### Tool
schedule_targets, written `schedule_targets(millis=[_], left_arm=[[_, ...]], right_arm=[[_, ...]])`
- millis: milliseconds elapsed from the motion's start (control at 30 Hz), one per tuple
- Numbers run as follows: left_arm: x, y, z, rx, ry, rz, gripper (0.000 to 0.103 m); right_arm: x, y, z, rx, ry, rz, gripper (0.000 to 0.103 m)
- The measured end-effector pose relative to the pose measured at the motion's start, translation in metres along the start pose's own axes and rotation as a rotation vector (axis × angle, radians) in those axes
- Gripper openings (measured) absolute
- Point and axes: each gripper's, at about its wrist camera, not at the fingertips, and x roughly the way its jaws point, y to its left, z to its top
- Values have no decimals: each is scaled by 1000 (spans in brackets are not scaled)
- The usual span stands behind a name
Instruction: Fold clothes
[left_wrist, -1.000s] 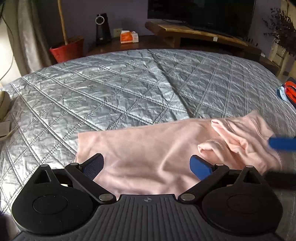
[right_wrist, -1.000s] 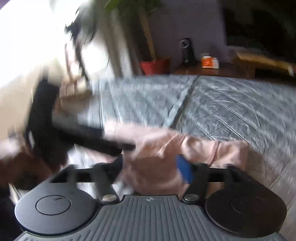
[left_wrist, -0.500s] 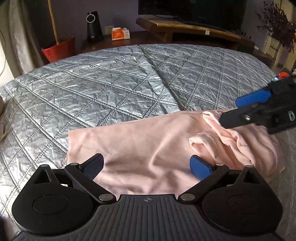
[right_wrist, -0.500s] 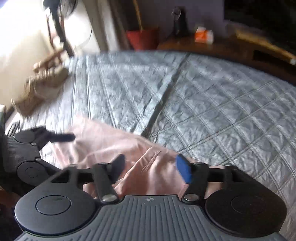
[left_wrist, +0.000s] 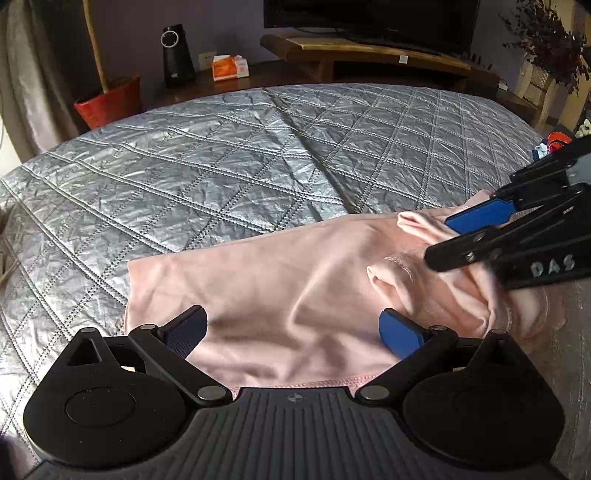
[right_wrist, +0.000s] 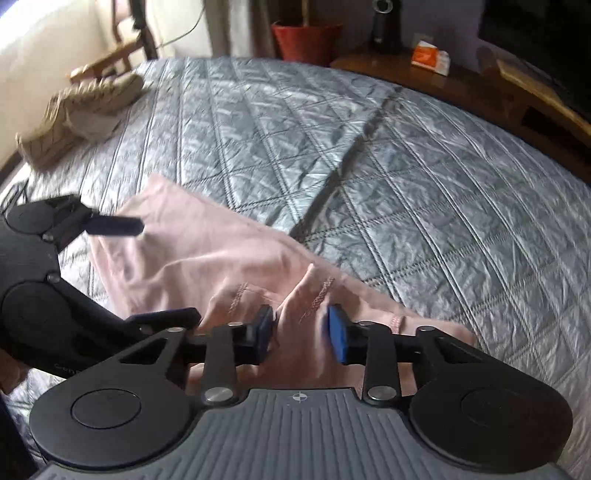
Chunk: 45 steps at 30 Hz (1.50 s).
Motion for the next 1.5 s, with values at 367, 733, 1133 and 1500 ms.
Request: schedule_targets(millis=[367, 733, 1133, 1500], left_arm=[[2, 5, -1, -19, 18, 19, 101], [5, 1, -2, -12, 28, 23, 102], [4, 11, -1, -46, 23, 50, 102], [-2, 46, 3, -212, -3, 119, 102]], right_arm=[[-39, -8, -21, 78, -120, 42, 15], [-32, 17, -13, 75, -125, 64, 14], [9, 21, -17, 111, -38, 125, 21], [-10, 35, -19, 20, -119, 225, 79]])
